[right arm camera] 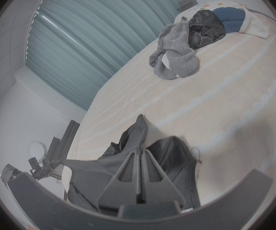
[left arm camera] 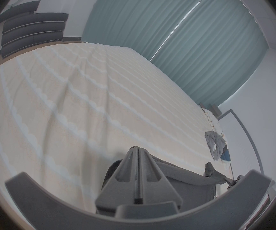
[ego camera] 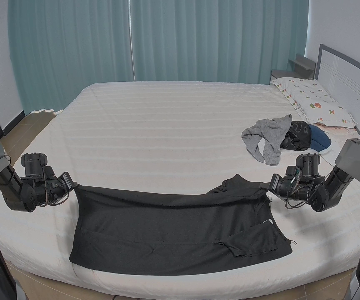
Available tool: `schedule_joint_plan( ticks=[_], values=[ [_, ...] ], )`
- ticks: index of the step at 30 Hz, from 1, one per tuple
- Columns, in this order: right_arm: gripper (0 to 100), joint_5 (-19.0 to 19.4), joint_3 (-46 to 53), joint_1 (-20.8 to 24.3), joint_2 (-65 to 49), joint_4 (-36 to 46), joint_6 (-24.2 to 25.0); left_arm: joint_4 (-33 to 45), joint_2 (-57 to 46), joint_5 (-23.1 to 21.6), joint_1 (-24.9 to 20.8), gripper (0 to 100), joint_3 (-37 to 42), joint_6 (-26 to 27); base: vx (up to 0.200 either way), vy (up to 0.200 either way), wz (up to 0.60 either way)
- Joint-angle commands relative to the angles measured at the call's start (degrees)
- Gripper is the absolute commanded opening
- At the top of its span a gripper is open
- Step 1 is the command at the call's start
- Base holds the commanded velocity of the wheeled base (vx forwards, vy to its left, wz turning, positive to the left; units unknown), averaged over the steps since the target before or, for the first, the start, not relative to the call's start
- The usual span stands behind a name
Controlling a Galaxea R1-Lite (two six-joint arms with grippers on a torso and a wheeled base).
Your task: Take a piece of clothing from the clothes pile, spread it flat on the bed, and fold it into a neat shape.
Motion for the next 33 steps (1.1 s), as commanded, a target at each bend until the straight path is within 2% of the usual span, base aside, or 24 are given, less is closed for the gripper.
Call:
schedule_joint_plan(
  ticks=[1, 6, 13, 22, 26, 33],
  values=[
    [0, 1.04, 6.16, -0.42, -3.55, -0.11, -2.55, 0.09, -1.75, -0.21, 0.27, 0, 3.9, 2.13, 0.0, 0.0, 0.0],
    [0, 2.8, 11.69, -0.59, -5.13, -0.11, -5.97, 0.0, -2.02, -0.3, 1.06, 0, 7.77, 8.02, 0.0, 0.0, 0.0],
    [0, 2.97, 16.09, -0.77, -5.92, -0.11, -9.93, 0.09, -2.54, -0.38, 1.68, 0, 10.05, 10.04, 0.0, 0.0, 0.0],
    [0, 3.5, 18.46, -1.3, -7.85, -0.11, -10.9, 0.35, -5.53, -2.41, 1.85, 0, 13.48, 12.94, 0.0, 0.0, 0.0],
    [0, 4.64, 20.48, -1.91, -7.94, -0.11, -12.04, 0.09, -5.01, -2.41, 2.29, 0, 16.2, 16.89, 0.0, 0.0, 0.0],
    [0, 4.73, 22.33, -1.91, -6.71, -0.02, -15.29, 0.09, -2.98, -2.41, 2.38, 0, 17.35, 17.86, 0.0, 0.0, 0.0]
  ],
)
